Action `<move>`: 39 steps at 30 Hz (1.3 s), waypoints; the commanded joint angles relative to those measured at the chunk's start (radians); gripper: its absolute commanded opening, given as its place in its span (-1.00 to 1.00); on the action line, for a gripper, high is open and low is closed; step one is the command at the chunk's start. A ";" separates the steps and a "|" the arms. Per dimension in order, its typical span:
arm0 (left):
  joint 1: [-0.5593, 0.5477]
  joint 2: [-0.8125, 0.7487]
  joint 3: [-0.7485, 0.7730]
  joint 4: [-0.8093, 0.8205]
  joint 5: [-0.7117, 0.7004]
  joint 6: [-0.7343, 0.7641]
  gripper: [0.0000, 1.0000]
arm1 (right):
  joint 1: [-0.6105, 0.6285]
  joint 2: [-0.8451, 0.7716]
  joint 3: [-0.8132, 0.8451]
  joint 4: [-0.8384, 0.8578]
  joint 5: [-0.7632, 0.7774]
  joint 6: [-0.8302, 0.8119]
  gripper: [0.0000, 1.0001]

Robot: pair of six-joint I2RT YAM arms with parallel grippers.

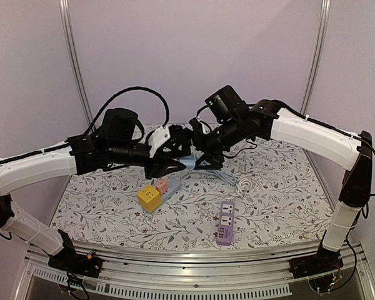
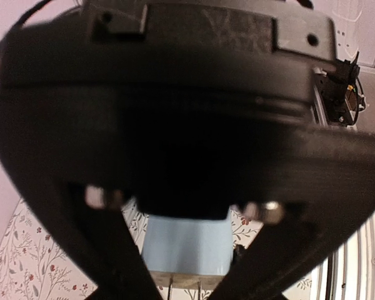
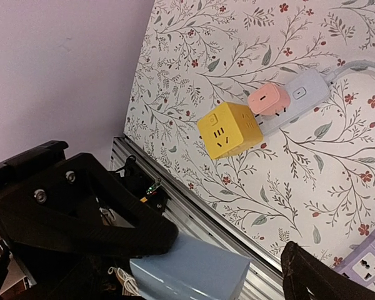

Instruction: Insert the plug

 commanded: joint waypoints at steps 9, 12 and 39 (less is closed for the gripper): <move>-0.011 -0.108 -0.069 0.097 -0.039 -0.109 -1.00 | 0.001 -0.135 -0.025 -0.027 0.194 0.000 0.98; -0.011 -0.125 -0.085 0.131 -0.040 -0.144 -1.00 | -0.008 -0.187 -0.078 0.020 0.206 0.023 0.98; -0.002 -0.199 -0.127 0.401 0.089 -0.369 -1.00 | -0.015 -0.385 -0.430 0.551 -0.084 0.229 0.64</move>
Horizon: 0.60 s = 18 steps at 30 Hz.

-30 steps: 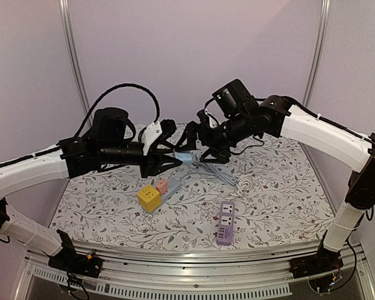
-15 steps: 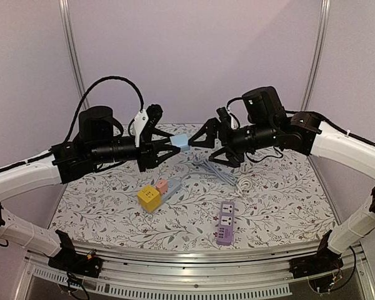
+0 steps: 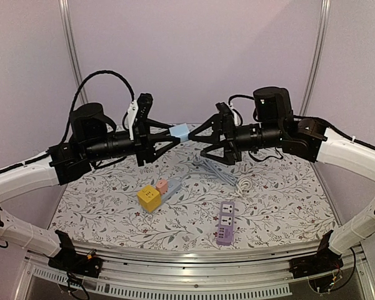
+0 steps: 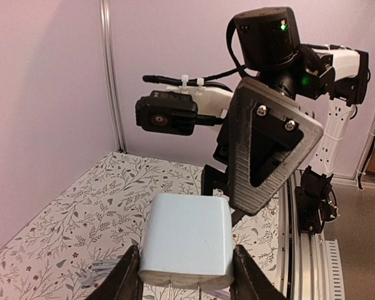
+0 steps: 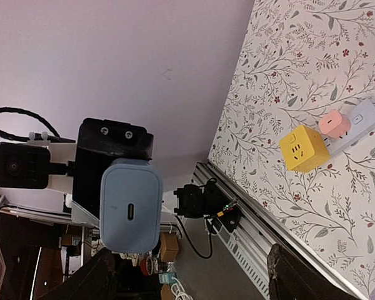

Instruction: Insert the plug

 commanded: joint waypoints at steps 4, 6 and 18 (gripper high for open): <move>-0.003 -0.013 0.011 -0.031 0.115 0.047 -1.00 | 0.001 0.030 0.024 0.092 -0.102 0.021 0.53; -0.003 -0.016 0.017 -0.060 0.131 0.080 -1.00 | 0.001 0.038 0.031 0.091 -0.121 0.021 0.46; -0.004 0.024 0.072 -0.154 0.211 0.144 -1.00 | 0.008 0.082 0.038 0.090 -0.217 0.037 0.06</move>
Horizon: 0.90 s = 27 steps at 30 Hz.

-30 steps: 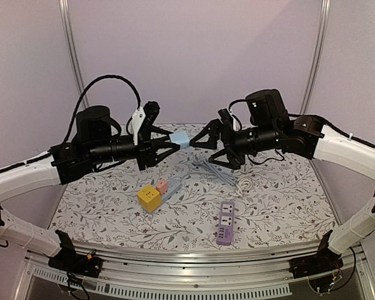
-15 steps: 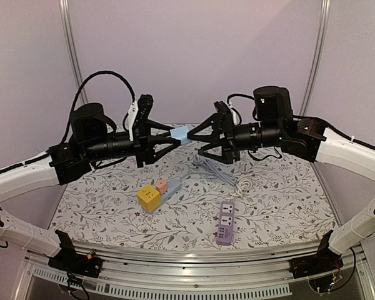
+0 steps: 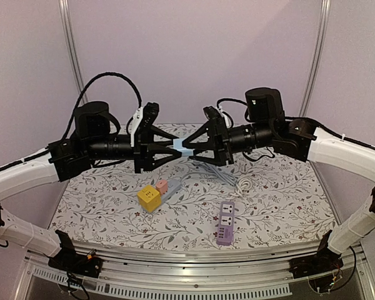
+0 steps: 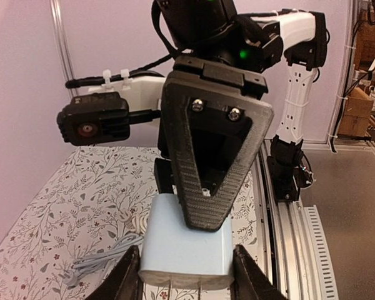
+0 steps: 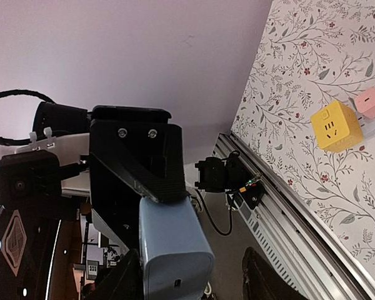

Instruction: Insert the plug

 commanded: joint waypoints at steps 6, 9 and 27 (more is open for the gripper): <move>-0.005 0.011 0.021 -0.018 0.023 0.067 -1.00 | 0.010 0.038 0.023 0.025 -0.058 0.019 -0.02; -0.004 0.013 0.015 -0.017 0.008 0.067 -1.00 | 0.009 0.045 0.024 0.024 -0.065 0.023 -0.07; -0.004 0.013 -0.015 0.013 0.016 0.064 -1.00 | 0.013 0.063 0.035 0.029 -0.080 0.033 -0.15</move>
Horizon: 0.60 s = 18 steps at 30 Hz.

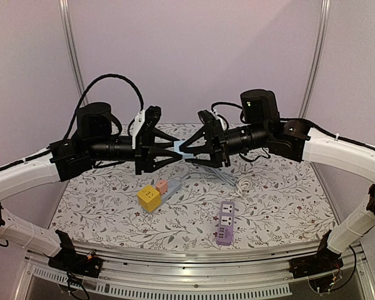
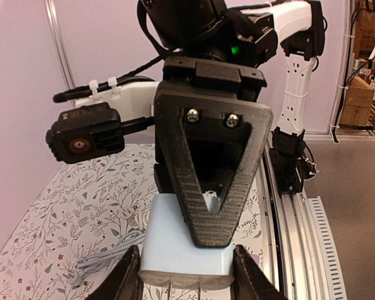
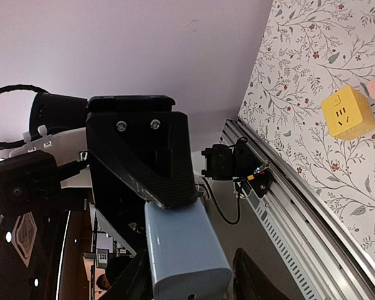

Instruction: Insert the plug

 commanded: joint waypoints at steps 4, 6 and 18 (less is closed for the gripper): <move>-0.004 0.004 -0.018 0.040 0.020 0.009 -1.00 | 0.006 0.024 0.027 0.007 -0.005 0.006 -0.16; -0.004 0.004 -0.018 0.040 0.021 0.010 -1.00 | 0.006 0.024 0.027 0.008 -0.004 0.007 -0.16; -0.004 -0.008 -0.040 0.037 0.020 0.023 -1.00 | 0.006 0.019 0.028 0.025 0.009 0.019 -0.18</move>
